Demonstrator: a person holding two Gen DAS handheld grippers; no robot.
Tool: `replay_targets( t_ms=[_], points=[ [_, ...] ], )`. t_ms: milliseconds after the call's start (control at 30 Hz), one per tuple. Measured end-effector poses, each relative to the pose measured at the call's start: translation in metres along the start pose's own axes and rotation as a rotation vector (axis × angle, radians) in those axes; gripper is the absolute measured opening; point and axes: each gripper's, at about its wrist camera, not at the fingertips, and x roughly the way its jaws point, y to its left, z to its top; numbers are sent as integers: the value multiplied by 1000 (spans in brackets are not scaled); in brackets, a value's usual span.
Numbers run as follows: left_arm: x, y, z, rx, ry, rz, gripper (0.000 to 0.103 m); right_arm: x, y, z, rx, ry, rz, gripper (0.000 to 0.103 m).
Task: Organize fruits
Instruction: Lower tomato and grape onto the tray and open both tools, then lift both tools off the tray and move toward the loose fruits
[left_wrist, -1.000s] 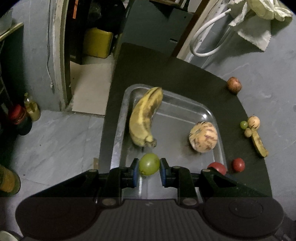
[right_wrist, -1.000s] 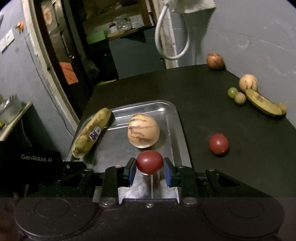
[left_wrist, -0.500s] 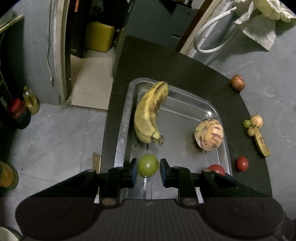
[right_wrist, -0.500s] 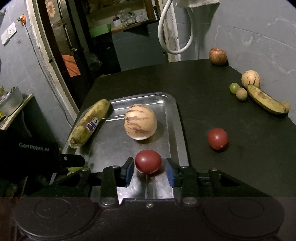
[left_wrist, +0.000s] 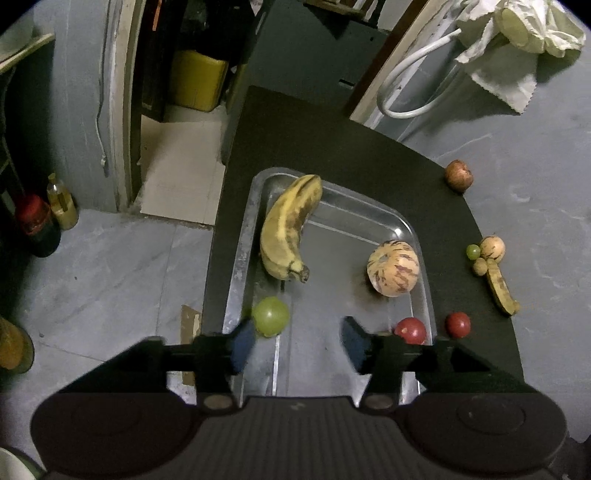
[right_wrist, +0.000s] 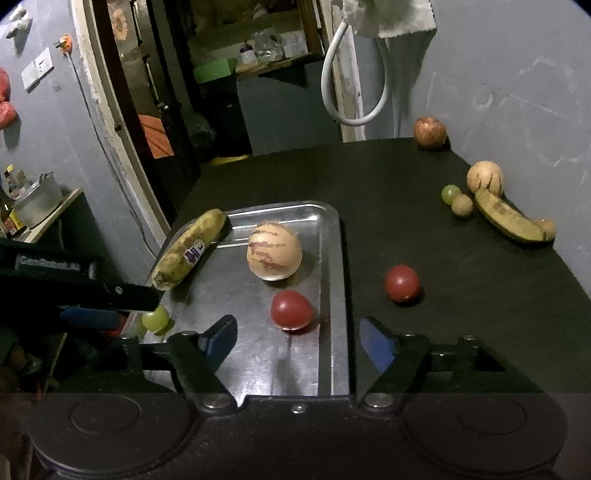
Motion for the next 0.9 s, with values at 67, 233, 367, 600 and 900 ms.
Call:
replay_targets(
  t_ms=[67,233,367,600,900],
  points=[
    [-7,0,-1,6,-13,4,72,-4,-2,0,-8,-5,3,86],
    [-20,2,-5,20,-23,24,90,-14,-4,-1,-22,-5,21,98],
    [-30,5,-11,51,-21,38,102,-22,-4,-5,-60,16,56,102],
    [-36,13,-31,106,49,54,102,-33,-8,-15,-108,76,109,102],
    [-37,10,-58,166,142,59,102,-46,-18,-28,-156,145,120,102]
  ],
)
